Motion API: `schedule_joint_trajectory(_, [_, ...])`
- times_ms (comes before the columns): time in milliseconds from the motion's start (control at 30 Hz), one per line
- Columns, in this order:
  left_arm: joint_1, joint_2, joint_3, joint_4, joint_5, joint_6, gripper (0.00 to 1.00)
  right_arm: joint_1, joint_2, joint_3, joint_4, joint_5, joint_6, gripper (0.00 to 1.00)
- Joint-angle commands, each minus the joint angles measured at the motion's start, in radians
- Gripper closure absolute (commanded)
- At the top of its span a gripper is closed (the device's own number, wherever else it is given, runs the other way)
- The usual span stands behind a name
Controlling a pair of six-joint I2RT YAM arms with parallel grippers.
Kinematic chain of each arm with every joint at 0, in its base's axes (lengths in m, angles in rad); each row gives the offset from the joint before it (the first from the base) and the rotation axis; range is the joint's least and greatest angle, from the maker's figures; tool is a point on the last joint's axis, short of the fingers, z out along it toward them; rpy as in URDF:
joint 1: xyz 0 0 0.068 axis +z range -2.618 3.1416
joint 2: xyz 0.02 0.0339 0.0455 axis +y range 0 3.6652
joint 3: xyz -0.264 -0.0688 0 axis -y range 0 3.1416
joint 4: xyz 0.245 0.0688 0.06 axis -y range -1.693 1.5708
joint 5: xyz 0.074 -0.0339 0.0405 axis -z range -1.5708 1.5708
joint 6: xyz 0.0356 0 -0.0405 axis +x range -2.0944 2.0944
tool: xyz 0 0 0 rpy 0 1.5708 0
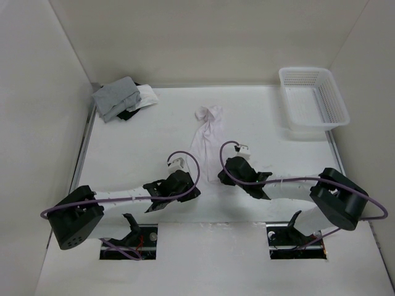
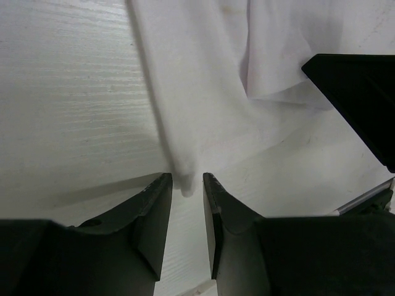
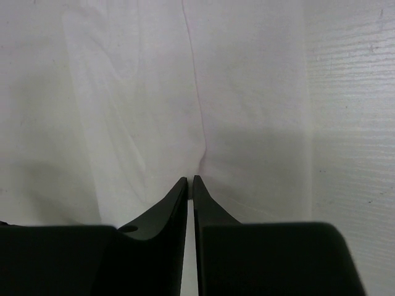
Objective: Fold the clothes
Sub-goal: Flatten the tank top out
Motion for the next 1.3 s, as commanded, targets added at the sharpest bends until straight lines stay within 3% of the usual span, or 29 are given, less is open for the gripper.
schedule_joint_trajectory(0, [-0.009, 0.071, -0.031, -0.094, 0.008, 0.013, 0.76, -0.002, -0.025, 0.005, 0.069, 0.018, 0.000, 0.91])
schedule_joint_trajectory(133, [-0.003, 0.048, -0.013, -0.089, 0.007, 0.013, 0.93, 0.000, -0.106, -0.012, 0.066, 0.036, -0.013, 0.97])
schedule_joint_trajectory(200, [0.008, -0.028, 0.010, -0.098, -0.006, 0.025, 0.97, -0.004, -0.201, -0.024, 0.040, 0.063, -0.035, 0.99])
schedule_joint_trajectory(433, [0.174, -0.448, 0.188, -0.232, -0.127, 0.177, 0.99, 0.001, -0.713, 0.101, -0.293, 0.247, -0.165, 1.00])
schedule_joint_trajectory(600, [0.341, -0.637, 0.355, -0.275, -0.170, 0.286, 0.99, 0.044, -0.892, 0.330, -0.460, 0.393, -0.274, 1.00])
schedule_joint_trajectory(833, [0.455, -0.671, 0.601, -0.175, -0.170, 0.358, 0.99, 0.163, -0.829, 0.655, -0.431, 0.496, -0.493, 1.00])
schedule_joint_trajectory(1033, [0.491, -0.636, 0.721, -0.053, -0.239, 0.427, 0.99, 0.213, -0.732, 0.799, -0.310, 0.435, -0.650, 1.00])
schedule_joint_trajectory(1133, [0.496, -0.575, 0.725, 0.003, -0.243, 0.435, 0.99, 0.083, -0.633, 0.852, -0.305, 0.355, -0.664, 1.00])
schedule_joint_trajectory(1267, [0.531, -0.425, 0.699, 0.058, -0.233, 0.421, 0.99, -0.187, -0.467, 0.876, -0.315, 0.078, -0.542, 1.00])
